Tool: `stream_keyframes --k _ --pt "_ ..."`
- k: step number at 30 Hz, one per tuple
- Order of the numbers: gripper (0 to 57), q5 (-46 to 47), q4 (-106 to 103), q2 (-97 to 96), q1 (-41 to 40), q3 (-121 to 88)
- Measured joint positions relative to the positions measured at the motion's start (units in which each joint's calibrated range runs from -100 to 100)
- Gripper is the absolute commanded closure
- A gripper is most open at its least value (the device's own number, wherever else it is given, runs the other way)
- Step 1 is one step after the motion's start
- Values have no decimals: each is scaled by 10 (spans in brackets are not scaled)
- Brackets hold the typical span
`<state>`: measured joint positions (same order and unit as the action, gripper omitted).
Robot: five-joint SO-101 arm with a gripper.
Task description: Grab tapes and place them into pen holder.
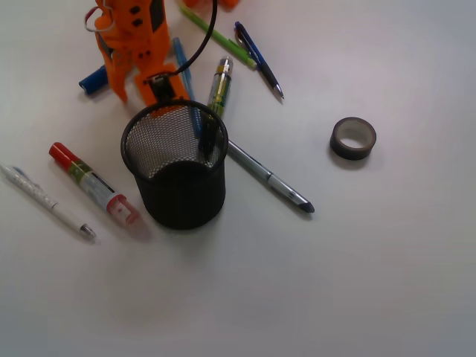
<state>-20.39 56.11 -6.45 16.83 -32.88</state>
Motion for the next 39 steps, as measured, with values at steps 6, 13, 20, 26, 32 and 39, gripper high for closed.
stream_keyframes --k 6,13,20,26,32,39 --pt "572 34 25 -3 -2 55" --pt "572 70 182 -4 -1 281" --pt "572 87 308 -5 -3 580" --pt "572 97 270 -10 -54 736" --pt "572 92 174 -29 -146 713" --pt "572 71 111 -72 -172 614"
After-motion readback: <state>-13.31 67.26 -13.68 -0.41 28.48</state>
